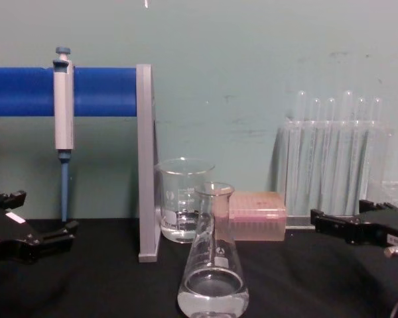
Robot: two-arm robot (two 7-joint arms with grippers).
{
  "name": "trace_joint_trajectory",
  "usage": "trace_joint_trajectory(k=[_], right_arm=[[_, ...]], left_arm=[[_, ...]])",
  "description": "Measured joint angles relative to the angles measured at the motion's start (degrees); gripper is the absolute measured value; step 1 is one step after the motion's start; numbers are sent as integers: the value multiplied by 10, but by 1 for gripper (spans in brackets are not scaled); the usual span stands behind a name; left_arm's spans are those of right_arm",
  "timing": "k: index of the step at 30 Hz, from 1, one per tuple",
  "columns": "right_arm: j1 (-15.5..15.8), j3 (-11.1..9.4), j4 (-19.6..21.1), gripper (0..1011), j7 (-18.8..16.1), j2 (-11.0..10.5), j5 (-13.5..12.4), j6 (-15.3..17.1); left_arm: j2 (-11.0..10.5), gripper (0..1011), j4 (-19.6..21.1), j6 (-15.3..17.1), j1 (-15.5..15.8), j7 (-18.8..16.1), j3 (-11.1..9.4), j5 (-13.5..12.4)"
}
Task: Grasp the erlenmeyer flask with one hand, shake it three times, then place it back.
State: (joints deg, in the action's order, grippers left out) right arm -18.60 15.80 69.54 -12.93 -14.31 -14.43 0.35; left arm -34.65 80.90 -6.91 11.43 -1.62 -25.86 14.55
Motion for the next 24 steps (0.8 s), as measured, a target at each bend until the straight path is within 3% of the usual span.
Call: trace_joint_trajectory(k=[24], right_arm=[[-1,2,0,1000,-1,-1,-1,-1]], left_arm=[[0,1001,0,0,0,0,0,0]])
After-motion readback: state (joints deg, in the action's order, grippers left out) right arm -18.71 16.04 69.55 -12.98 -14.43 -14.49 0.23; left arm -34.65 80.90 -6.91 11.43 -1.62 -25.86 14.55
